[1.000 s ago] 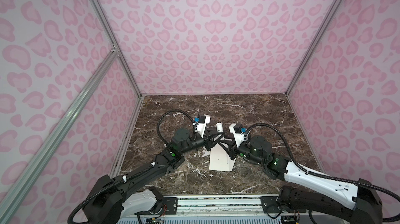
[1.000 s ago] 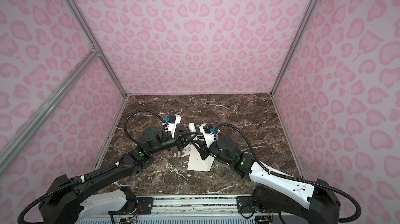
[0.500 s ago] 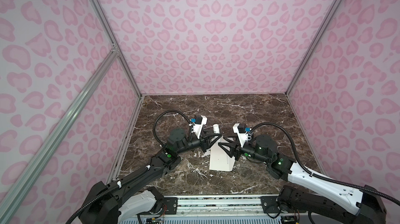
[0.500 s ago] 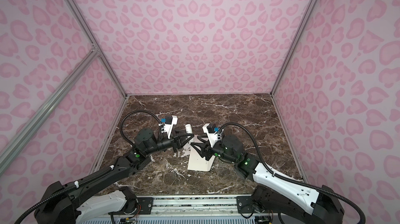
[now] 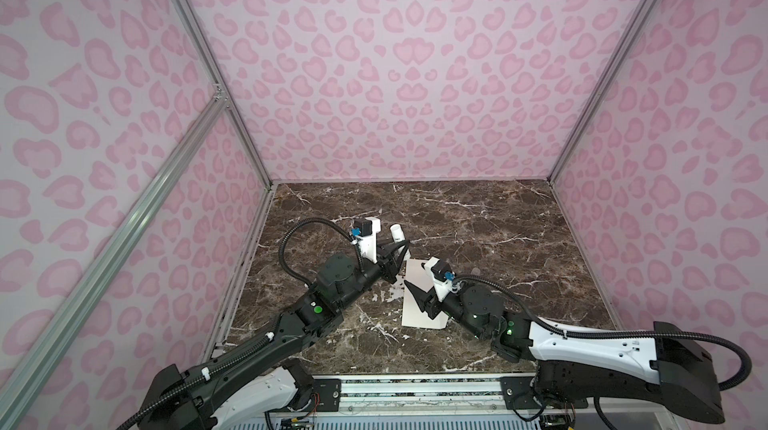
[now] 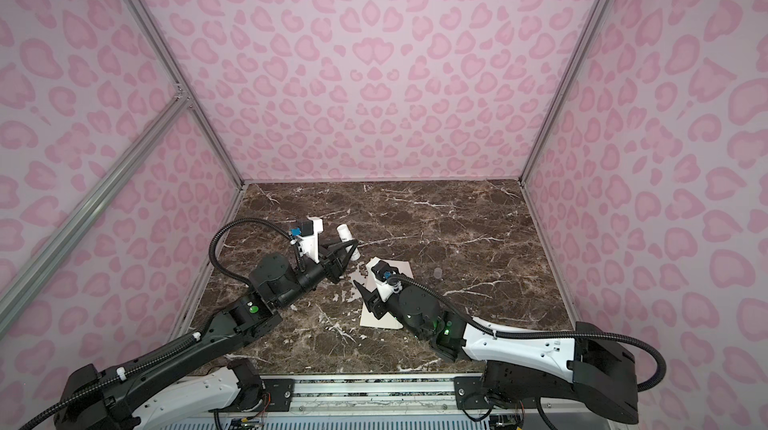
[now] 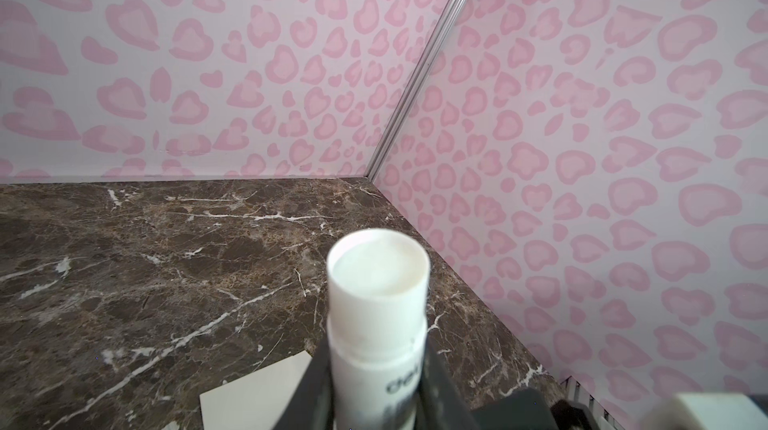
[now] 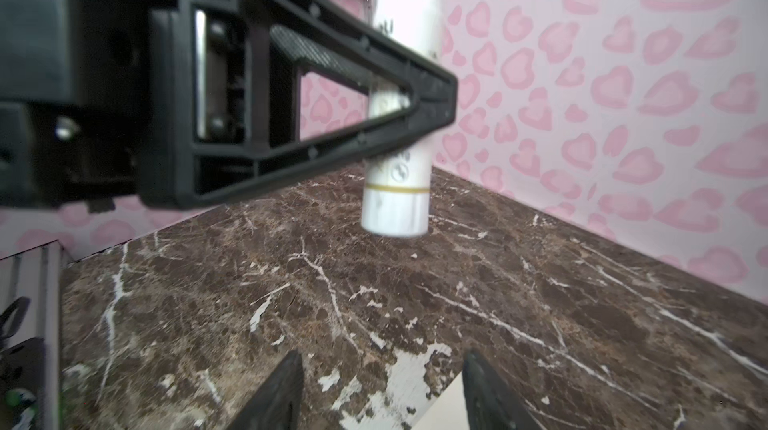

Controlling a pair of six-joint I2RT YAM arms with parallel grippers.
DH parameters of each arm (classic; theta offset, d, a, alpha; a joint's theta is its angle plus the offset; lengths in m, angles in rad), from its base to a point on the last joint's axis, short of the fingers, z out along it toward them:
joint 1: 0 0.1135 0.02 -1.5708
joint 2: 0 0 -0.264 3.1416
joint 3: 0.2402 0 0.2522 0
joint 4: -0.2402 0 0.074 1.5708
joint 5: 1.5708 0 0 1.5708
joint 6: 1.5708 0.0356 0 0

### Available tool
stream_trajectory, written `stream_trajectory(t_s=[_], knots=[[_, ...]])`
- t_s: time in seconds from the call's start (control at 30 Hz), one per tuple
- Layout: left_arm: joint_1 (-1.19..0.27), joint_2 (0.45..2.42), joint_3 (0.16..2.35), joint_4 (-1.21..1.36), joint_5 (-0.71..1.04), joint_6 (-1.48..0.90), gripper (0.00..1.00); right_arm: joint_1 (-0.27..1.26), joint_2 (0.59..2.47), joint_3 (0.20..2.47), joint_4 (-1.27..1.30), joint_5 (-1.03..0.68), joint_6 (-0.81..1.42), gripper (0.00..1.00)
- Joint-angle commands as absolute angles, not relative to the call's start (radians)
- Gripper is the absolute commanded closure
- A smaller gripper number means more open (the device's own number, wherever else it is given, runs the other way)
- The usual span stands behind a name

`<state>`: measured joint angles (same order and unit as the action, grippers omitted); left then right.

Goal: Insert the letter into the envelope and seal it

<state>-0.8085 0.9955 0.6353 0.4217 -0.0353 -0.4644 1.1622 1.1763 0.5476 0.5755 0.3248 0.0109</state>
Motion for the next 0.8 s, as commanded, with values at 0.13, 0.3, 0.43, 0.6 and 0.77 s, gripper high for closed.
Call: stream_trajectory(t_s=[0.13, 0.3, 0.43, 0.6, 0.77], knots=[[-0.828, 1.013, 0.641, 0.514, -0.104, -0.512, 0.96, 1.196, 1.270, 0.536, 0.917, 0.550, -0.142, 0.38], [-0.838, 1.029, 0.647, 0.527, -0.097, -0.517, 0.96, 1.193, 1.315, 0.554, 0.957, 0.567, -0.170, 0.39], [-0.845, 1.037, 0.648, 0.537, -0.095, -0.522, 0.96, 1.187, 1.350, 0.579, 0.963, 0.566, -0.181, 0.43], [-0.849, 1.036, 0.649, 0.531, -0.095, -0.524, 0.96, 1.187, 1.386, 0.619, 0.939, 0.560, -0.213, 0.51], [-0.849, 1.034, 0.652, 0.523, -0.092, -0.520, 0.96, 1.187, 1.408, 0.630, 0.943, 0.575, -0.219, 0.62]])
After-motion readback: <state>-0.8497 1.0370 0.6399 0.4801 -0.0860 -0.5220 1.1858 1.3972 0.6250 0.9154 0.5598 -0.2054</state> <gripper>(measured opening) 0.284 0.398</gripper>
